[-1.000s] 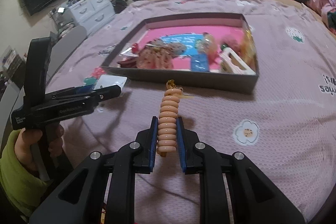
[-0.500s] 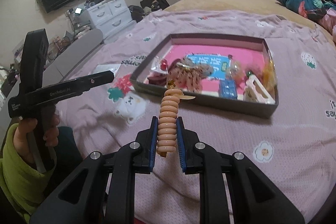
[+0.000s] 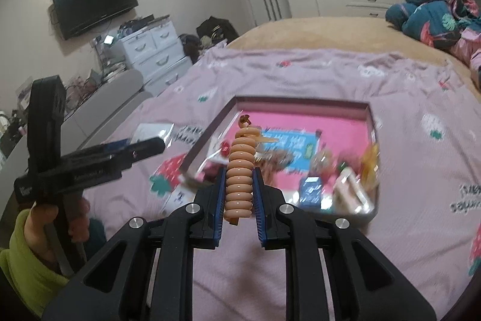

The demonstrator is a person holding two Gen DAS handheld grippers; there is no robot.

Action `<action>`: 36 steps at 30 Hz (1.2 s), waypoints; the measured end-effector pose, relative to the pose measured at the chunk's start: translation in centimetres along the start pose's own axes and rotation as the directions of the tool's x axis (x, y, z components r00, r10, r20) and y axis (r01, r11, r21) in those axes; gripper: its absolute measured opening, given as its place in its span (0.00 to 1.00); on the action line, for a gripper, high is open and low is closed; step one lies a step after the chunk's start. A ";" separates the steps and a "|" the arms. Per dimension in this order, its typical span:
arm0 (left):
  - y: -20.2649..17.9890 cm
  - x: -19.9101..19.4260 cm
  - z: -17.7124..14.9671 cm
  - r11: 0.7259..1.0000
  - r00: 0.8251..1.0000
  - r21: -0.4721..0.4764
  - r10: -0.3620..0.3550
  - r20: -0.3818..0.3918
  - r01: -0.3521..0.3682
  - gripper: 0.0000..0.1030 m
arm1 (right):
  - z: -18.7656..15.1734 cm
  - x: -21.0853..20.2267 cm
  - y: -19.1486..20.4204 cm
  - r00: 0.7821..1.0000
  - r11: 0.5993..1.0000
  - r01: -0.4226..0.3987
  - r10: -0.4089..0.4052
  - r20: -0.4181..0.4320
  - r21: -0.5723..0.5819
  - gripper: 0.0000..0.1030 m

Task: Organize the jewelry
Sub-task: 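Carry the clear earring card and orange coiled tie over the box with both tools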

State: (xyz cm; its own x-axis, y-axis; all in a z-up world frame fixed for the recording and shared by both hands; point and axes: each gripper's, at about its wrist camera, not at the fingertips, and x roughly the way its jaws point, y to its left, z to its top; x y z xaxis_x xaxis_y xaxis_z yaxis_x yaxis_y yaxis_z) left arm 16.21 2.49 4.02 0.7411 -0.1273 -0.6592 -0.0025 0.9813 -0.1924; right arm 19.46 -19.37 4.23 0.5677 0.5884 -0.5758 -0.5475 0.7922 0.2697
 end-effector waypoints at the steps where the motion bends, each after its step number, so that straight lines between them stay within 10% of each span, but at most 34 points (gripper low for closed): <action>1: -0.4 0.2 0.3 1.000 1.000 0.007 -0.003 0.001 0.003 0.53 | 0.5 -0.1 -0.3 1.000 1.000 0.000 0.000 0.007 0.004 0.16; 13: -3.8 3.7 1.9 0.998 0.999 0.061 -0.013 -0.035 0.015 0.53 | 3.7 -0.4 -5.8 0.995 0.995 0.041 -0.049 0.089 0.093 0.16; 36: -5.8 12.7 -1.4 0.993 0.979 0.112 0.002 -0.204 0.022 0.54 | -0.8 7.2 -10.9 0.990 0.980 0.101 -0.082 -0.114 0.172 0.16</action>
State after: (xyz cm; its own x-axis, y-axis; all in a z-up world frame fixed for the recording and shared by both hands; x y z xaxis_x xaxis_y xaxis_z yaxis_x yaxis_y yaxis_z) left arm 24.65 -5.04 -4.25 0.5886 -0.1522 -0.7940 0.0889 0.9883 -0.1236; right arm 29.05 -23.94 -3.47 0.5369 0.4993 -0.6801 -0.3734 0.8635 0.3391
